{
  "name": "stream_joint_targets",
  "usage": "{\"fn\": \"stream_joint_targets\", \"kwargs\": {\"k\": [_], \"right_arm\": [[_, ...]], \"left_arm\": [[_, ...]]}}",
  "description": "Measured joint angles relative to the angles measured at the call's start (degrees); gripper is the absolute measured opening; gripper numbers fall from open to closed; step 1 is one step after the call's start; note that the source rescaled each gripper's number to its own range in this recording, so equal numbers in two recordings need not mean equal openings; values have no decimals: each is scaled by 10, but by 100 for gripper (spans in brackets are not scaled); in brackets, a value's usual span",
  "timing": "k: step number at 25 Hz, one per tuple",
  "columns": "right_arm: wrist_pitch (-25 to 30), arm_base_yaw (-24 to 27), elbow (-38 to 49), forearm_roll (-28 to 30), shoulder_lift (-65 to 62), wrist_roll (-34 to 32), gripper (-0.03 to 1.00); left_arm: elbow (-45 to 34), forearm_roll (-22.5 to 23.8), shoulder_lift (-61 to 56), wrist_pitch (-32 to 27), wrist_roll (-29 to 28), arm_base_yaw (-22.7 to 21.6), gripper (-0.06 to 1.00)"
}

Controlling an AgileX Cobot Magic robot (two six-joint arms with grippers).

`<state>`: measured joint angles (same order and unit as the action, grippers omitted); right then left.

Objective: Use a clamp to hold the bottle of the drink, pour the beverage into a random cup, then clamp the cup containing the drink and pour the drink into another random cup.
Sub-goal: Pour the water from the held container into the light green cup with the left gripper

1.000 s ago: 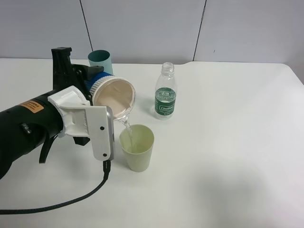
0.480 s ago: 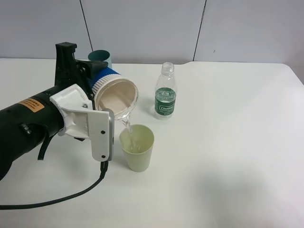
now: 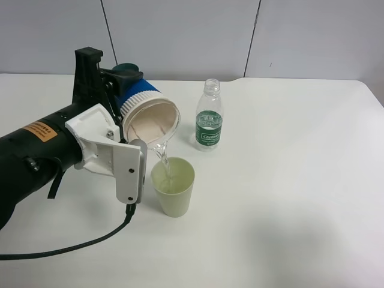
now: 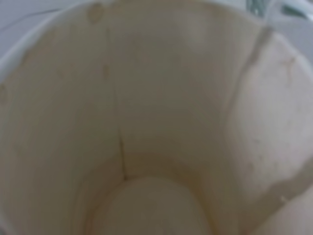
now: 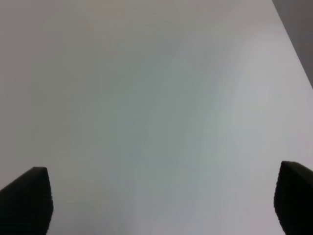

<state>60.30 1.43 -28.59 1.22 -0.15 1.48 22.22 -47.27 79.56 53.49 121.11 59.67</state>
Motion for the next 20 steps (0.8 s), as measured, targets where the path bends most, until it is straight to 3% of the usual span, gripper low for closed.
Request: {"fn": "stream_joint_targets", "kwargs": {"k": [20], "right_arm": [[0,0,0,0,0,0,77]], "left_arm": [[0,90,0,15,76,0,3]]}}
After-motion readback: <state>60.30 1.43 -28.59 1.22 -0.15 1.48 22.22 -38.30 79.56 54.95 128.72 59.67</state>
